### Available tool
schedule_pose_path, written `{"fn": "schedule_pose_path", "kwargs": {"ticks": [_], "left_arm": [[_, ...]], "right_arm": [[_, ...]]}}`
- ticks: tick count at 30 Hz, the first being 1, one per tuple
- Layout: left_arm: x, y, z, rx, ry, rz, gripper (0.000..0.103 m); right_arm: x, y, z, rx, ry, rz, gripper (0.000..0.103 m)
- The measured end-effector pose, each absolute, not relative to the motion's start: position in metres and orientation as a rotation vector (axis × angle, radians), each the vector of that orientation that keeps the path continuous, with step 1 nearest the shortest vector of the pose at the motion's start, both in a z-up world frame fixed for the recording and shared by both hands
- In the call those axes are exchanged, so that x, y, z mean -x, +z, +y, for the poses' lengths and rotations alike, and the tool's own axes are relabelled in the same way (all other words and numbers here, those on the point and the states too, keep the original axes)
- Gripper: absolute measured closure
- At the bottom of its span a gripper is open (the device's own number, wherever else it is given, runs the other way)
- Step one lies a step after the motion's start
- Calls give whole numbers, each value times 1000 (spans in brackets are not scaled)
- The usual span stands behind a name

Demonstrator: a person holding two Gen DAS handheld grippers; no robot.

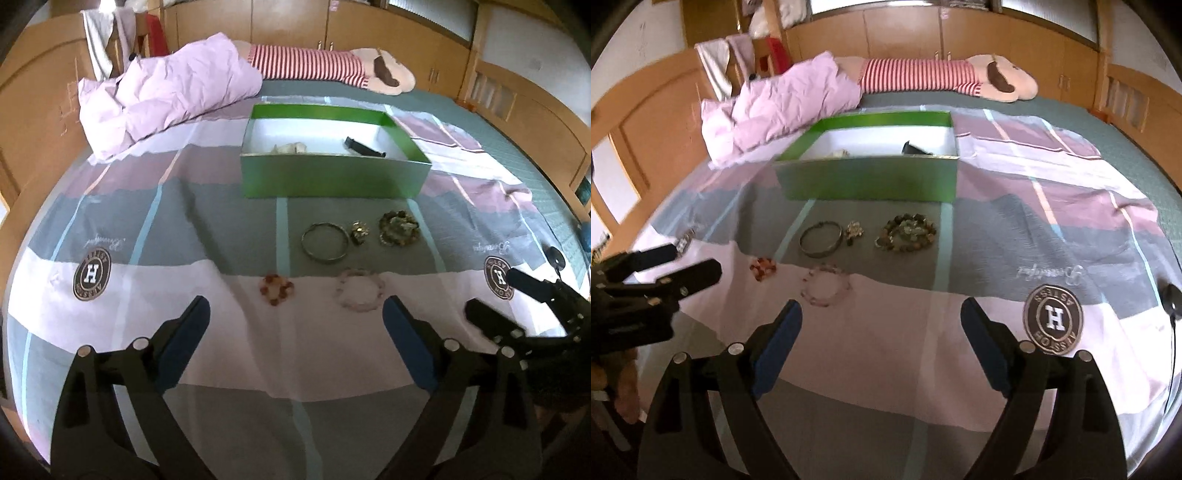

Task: Organize jewelry
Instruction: 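Withdraw both grippers from the box back toward the remaining bracelets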

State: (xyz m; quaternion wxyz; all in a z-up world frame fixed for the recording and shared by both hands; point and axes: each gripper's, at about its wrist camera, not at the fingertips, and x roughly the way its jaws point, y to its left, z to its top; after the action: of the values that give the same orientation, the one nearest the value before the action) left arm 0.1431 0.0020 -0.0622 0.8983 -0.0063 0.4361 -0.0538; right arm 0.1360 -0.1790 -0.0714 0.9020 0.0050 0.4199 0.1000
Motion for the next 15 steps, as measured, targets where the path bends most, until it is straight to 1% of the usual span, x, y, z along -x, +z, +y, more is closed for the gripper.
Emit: {"fn": "schedule_pose_path", "kwargs": {"ticks": [4, 9, 15], "left_arm": [[-149, -64, 10, 34, -92, 912, 14], [-152, -59, 27, 68, -64, 902, 14], [-159, -58, 48, 110, -29, 899, 14]], "right_arm": [[-152, -85, -163, 16, 214, 893, 17], [-174, -104, -132, 71, 225, 893, 17], [-187, -134, -108, 66, 218, 944, 17]]}}
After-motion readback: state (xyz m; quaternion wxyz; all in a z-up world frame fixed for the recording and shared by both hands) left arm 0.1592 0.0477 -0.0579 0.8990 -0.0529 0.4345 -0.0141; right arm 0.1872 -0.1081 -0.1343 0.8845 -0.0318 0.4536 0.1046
